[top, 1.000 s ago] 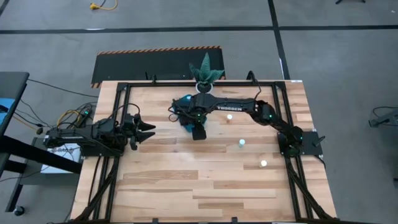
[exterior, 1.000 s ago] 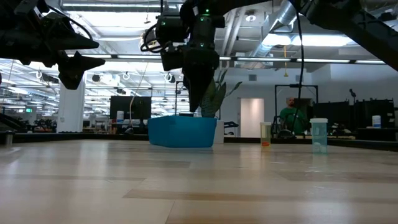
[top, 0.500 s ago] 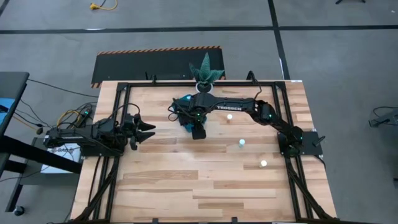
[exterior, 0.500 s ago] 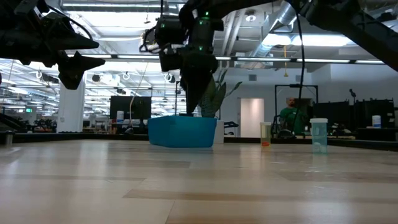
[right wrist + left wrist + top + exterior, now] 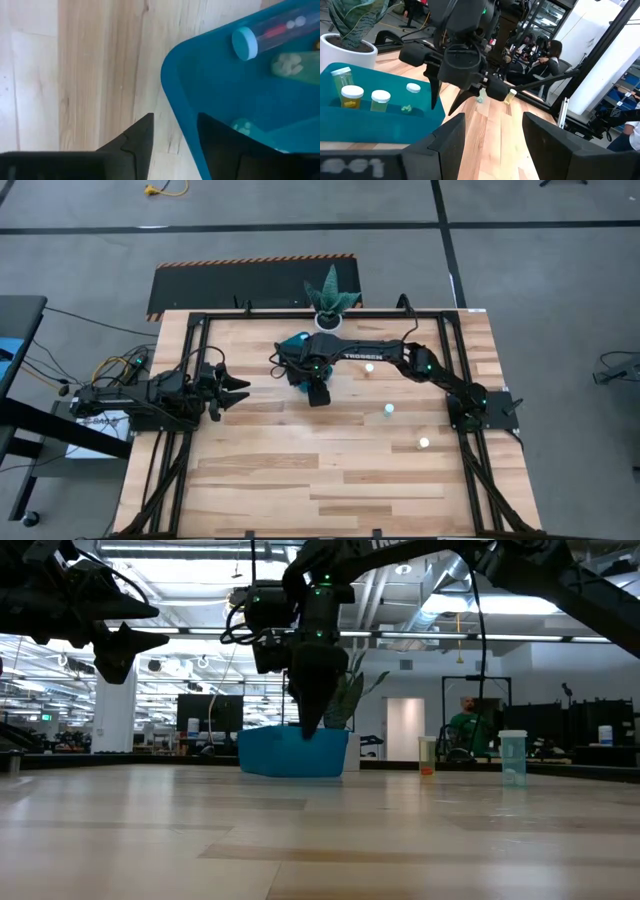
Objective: Pick and place pill bottles into a basket
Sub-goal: Move the blue bin to the center of the table
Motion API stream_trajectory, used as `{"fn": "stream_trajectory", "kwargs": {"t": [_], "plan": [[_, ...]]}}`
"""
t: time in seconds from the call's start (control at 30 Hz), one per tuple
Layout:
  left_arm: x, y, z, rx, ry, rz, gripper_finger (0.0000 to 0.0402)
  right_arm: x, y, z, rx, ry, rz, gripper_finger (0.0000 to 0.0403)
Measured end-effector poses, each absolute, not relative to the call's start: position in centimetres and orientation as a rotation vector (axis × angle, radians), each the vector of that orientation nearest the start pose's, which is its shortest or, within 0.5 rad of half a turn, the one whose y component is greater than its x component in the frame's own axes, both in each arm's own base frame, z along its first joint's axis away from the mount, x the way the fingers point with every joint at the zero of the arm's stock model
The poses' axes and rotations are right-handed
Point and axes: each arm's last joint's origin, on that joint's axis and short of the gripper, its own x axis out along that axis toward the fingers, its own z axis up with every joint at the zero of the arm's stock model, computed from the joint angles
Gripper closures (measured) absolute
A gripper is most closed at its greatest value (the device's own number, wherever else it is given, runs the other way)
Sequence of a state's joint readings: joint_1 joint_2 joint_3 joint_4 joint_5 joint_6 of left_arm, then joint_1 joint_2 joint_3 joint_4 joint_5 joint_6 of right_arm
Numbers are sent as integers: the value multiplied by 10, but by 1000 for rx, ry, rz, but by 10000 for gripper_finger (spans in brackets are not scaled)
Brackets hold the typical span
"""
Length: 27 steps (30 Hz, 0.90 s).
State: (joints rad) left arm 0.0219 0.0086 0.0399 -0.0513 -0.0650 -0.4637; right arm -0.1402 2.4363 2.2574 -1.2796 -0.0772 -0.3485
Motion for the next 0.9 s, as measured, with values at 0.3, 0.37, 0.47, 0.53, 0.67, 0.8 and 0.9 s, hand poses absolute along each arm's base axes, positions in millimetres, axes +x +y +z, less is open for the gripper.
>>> {"fn": "stream_trajectory", "kwargs": {"t": [0.3, 0.37, 0.47, 0.53, 0.67, 0.8, 0.9], "plan": [[96, 4, 171, -463, -1, 90, 216, 480, -65, 194, -128, 1430, 200, 314], [96, 4, 171, -463, -1, 90, 216, 480, -65, 194, -128, 1431, 200, 319], [96, 4, 171, -463, -1, 90, 216, 480, -65, 194, -123, 1431, 195, 324], [96, 4, 171, -463, -1, 91, 216, 480, -65, 194, -122, 1431, 194, 326], [96, 4, 171, -463, -1, 91, 216, 480, -65, 194, -122, 1431, 195, 326], [96, 4, 171, -463, -1, 91, 216, 480, -65, 194, -117, 1432, 191, 326], [96, 4, 171, -463, -1, 91, 216, 480, -65, 194, -107, 1432, 182, 326]]}}
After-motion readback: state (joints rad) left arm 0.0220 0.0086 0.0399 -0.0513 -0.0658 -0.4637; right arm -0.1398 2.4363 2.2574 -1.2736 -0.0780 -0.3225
